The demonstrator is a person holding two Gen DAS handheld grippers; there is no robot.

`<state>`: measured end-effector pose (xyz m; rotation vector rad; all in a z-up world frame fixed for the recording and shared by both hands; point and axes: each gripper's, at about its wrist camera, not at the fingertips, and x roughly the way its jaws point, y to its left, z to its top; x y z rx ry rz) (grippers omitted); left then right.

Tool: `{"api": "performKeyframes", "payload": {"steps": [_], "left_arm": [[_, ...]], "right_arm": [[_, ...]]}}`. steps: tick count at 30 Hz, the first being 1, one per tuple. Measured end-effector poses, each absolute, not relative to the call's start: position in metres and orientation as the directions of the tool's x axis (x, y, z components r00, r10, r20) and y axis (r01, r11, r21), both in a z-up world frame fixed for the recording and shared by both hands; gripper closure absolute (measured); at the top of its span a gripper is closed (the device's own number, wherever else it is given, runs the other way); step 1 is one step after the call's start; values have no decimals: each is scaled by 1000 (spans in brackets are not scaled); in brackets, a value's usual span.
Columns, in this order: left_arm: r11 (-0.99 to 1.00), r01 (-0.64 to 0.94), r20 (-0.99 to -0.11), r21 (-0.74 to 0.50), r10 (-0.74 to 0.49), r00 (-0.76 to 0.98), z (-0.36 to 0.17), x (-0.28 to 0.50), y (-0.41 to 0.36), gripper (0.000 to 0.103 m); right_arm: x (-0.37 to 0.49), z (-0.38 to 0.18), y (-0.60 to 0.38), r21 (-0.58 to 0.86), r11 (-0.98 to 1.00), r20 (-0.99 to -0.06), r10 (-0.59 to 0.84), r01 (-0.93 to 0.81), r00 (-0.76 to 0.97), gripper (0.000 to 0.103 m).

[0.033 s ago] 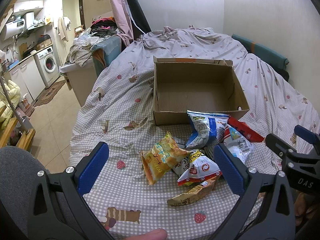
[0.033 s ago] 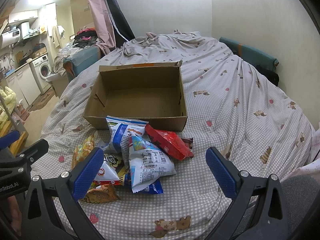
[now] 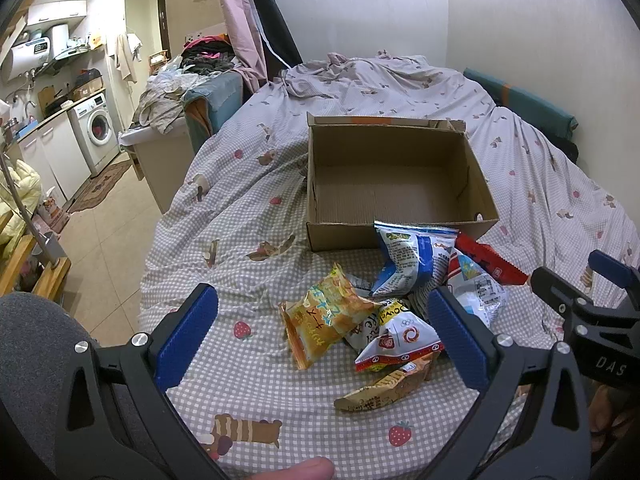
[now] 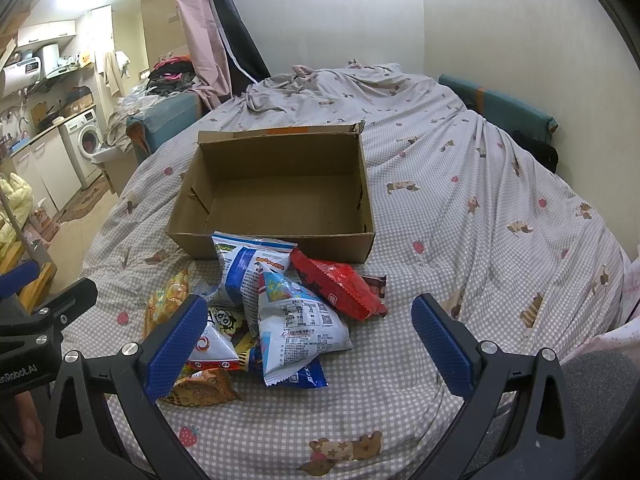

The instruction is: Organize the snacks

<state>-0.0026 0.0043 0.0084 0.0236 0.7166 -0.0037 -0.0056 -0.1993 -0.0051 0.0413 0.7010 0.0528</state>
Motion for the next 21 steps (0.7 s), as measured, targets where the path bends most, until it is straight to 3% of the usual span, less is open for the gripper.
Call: {"api": "performKeyframes", "payload": {"steps": [21], "left_arm": [[1000,11,-656,20,5,755,8,-2,5,0]], "right_arm": [[-6,-3,-201,60,998,-644,59,-27,762,0]]}}
